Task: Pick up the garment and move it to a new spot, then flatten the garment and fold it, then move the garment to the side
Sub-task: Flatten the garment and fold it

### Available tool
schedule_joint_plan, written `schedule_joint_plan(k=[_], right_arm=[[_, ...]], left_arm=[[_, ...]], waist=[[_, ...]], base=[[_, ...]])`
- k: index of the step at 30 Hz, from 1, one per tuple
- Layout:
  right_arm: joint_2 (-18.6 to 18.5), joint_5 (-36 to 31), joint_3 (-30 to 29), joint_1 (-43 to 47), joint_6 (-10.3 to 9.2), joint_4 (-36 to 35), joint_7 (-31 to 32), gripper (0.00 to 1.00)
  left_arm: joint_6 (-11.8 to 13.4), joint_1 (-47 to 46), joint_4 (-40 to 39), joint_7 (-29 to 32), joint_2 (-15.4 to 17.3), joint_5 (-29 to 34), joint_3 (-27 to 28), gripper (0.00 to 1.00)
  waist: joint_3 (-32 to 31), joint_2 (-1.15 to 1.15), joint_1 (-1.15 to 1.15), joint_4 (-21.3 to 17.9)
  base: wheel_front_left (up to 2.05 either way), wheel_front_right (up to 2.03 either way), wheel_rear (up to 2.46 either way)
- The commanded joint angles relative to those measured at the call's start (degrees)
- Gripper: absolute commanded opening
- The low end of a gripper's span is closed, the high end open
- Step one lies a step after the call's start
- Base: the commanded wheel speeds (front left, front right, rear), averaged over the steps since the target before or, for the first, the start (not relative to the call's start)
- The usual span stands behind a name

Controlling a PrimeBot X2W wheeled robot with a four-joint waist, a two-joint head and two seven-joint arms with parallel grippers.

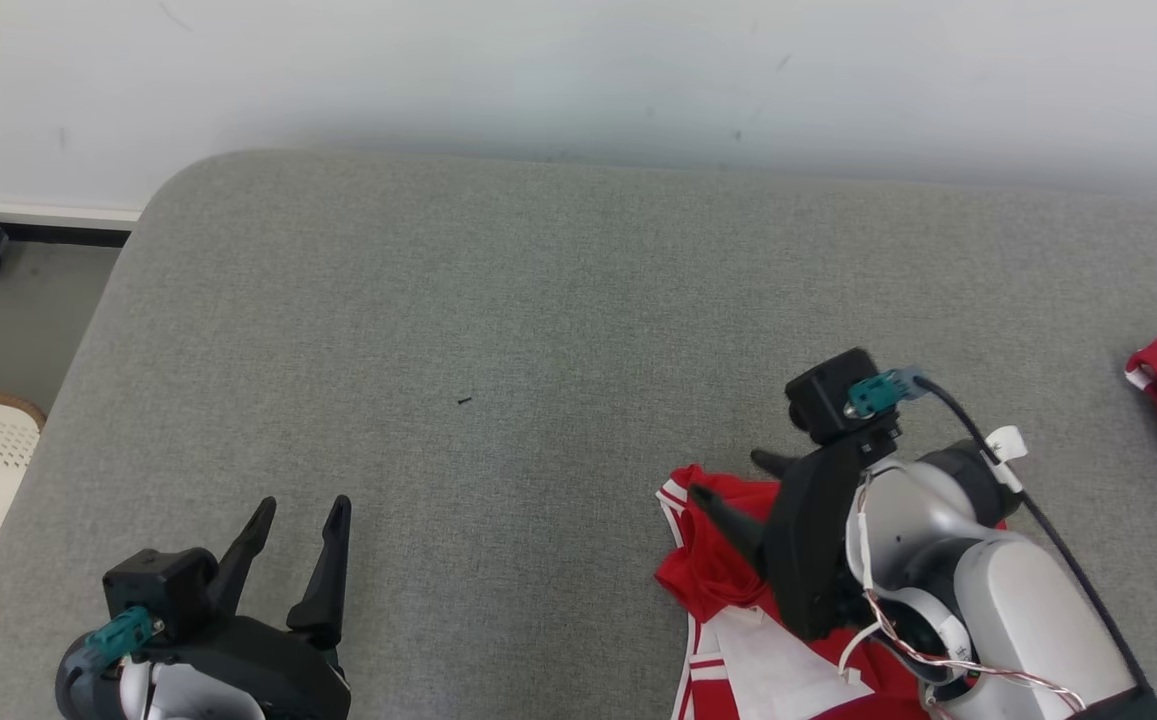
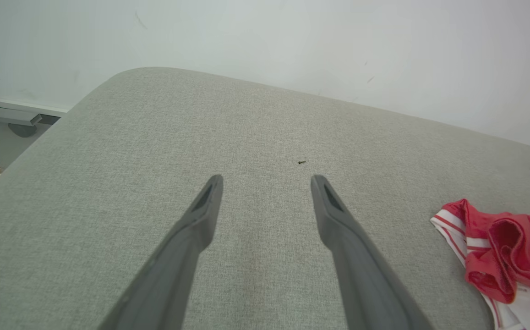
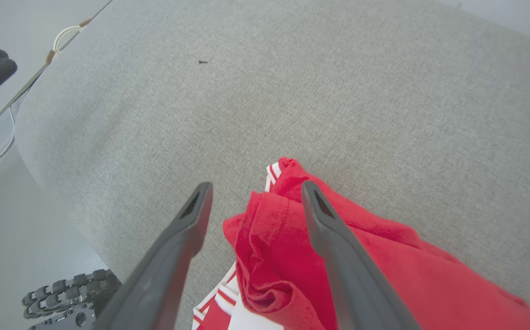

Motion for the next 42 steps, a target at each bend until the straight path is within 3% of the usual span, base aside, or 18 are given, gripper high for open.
schedule_joint_plan(k=[1, 13, 31, 35, 42], right_arm=[[-0.18, -1.72, -0.77, -0.46, -0.03, -0.74, -1.30, 1.00], [-0.92, -11.40, -8.28, 2.01, -0.03, -3.90, -12.36, 1.00], [-1.72, -17.85, -18.32, 13.39, -0.03, -4.12, -23.52, 1.00], [-0.82, -18.32, -20.87, 16.24, -0.03, -2.73, -22.97, 1.00], [-0.11, -16.38, -25.23, 18.98, -0.03, -3.10, -16.72, 1.00]], left_arm=[[-0.01, -0.31, 0.13, -0.52, 0.42, 0.05, 0.13, 1.00], [-0.26, 0.33, 0.27, -0.21, 0.95, -0.34, -0.25, 1.00], [-0.10, 0.63, 0.25, -0.68, 0.83, -0.74, -0.78, 1.00], [-0.19, 0.45, 0.38, -0.76, 0.86, -0.86, -0.82, 1.00], [0.43, 0.53, -0.01, -0.62, 1.23, -0.98, -0.73, 1.00]], waist=[[-0.23, 0.00, 0.00, -0.36], [-1.28, 0.00, 0.00, -1.94], [-1.63, 0.00, 0.00, -2.94], [-1.59, 0.00, 0.00, -3.04], [-1.39, 0.00, 0.00, -3.80]], base=[[0.00, 0.00, 0.00], [0.00, 0.00, 0.00], [0.00, 0.00, 0.00], [0.00, 0.00, 0.00], [0.00, 0.00, 0.00]])
